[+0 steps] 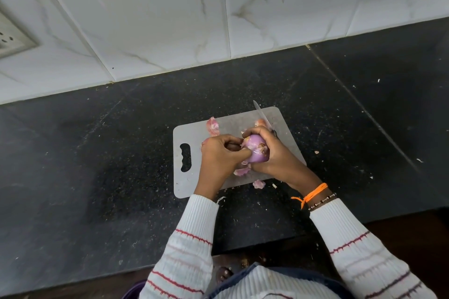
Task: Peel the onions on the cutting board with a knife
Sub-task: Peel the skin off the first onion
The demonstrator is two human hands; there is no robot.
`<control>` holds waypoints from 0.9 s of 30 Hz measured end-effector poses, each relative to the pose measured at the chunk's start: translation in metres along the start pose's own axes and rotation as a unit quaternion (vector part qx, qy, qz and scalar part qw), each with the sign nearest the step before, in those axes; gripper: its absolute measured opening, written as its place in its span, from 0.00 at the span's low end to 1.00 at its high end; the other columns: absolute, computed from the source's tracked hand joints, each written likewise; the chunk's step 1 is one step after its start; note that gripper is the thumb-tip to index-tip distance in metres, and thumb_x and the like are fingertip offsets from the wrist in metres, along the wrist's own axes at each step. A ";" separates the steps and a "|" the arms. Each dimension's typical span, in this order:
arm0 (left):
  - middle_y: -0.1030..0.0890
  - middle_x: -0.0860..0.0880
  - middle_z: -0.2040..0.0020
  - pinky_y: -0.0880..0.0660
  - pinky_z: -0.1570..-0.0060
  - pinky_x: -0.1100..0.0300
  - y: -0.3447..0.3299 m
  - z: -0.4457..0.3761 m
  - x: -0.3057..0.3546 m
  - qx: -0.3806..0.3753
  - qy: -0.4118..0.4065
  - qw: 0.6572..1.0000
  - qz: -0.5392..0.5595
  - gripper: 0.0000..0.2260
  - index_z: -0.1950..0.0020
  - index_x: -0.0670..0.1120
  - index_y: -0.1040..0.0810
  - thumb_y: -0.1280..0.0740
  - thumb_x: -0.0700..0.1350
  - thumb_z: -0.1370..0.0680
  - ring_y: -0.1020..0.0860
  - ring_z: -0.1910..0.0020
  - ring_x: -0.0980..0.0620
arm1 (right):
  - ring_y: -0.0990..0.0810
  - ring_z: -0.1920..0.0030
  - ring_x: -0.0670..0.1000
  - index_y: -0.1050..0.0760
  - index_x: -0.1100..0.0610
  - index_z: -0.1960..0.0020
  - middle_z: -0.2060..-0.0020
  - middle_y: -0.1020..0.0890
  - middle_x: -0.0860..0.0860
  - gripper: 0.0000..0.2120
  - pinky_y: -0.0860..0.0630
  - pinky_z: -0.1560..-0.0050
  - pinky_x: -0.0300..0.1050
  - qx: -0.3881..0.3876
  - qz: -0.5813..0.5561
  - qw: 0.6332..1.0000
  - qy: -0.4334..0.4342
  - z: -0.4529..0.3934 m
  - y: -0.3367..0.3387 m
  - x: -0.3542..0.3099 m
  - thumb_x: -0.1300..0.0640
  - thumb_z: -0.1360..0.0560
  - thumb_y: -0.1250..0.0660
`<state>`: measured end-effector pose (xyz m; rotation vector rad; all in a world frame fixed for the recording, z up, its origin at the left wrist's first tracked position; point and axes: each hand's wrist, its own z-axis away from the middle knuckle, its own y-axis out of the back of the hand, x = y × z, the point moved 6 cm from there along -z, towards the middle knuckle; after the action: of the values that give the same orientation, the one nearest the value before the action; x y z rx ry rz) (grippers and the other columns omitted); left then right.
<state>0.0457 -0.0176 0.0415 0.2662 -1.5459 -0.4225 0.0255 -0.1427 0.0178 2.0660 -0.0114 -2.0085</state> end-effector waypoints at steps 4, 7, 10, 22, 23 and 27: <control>0.18 0.47 0.66 0.21 0.65 0.65 0.002 0.001 0.001 0.011 -0.013 1.000 -0.016 0.06 0.58 0.40 0.16 0.29 0.33 0.34 0.20 0.69 0.59 | 0.25 0.42 0.49 0.31 0.48 0.40 0.41 0.30 0.50 0.29 0.23 0.44 0.44 0.004 0.022 1.000 0.006 0.001 -0.002 0.004 0.68 0.34 0.28; 0.18 0.43 0.67 0.19 0.61 0.49 0.005 -0.001 -0.007 0.014 0.006 1.000 0.018 0.05 0.62 0.40 0.16 0.30 0.32 0.33 0.18 0.66 0.44 | 0.28 0.40 0.44 0.30 0.46 0.40 0.38 0.37 0.48 0.29 0.25 0.44 0.35 0.020 0.020 1.000 -0.005 0.002 -0.001 0.007 0.66 0.35 0.25; 0.17 0.43 0.66 0.19 0.58 0.49 0.004 -0.003 -0.016 0.012 0.049 0.995 0.091 0.05 0.60 0.41 0.16 0.30 0.34 0.33 0.19 0.66 0.45 | 0.28 0.40 0.39 0.29 0.45 0.38 0.37 0.35 0.46 0.30 0.27 0.45 0.32 0.034 -0.047 0.998 0.001 0.003 0.001 0.005 0.66 0.34 0.26; 0.22 0.44 0.65 0.23 0.68 0.68 -0.012 -0.001 -0.029 0.030 0.205 0.905 0.372 0.09 0.63 0.39 0.23 0.37 0.33 0.24 0.23 0.70 0.56 | 0.18 0.56 0.55 0.32 0.59 0.35 0.46 0.23 0.61 0.24 0.19 0.60 0.46 0.072 -0.545 0.830 -0.098 0.001 -0.005 0.016 0.62 0.30 0.35; 0.24 0.44 0.65 0.25 0.70 0.69 -0.010 -0.003 -0.032 0.042 0.201 0.910 0.360 0.09 0.64 0.40 0.24 0.37 0.32 0.24 0.25 0.70 0.55 | 0.18 0.58 0.55 0.34 0.60 0.34 0.48 0.22 0.62 0.27 0.19 0.62 0.44 0.076 -0.558 0.820 -0.103 0.002 -0.003 0.017 0.58 0.32 0.34; 0.22 0.49 0.68 0.24 0.69 0.66 -0.013 0.000 -0.032 0.051 0.186 0.934 0.301 0.08 0.63 0.39 0.23 0.37 0.32 0.25 0.23 0.72 0.58 | 0.20 0.57 0.56 0.34 0.64 0.35 0.50 0.19 0.62 0.33 0.20 0.62 0.41 0.073 -0.570 0.815 -0.074 0.002 0.011 0.012 0.51 0.36 0.29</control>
<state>0.0451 -0.0151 0.0068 -0.0563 -1.1979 0.1880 0.0259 -0.1555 0.0077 2.2046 1.3956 -2.8136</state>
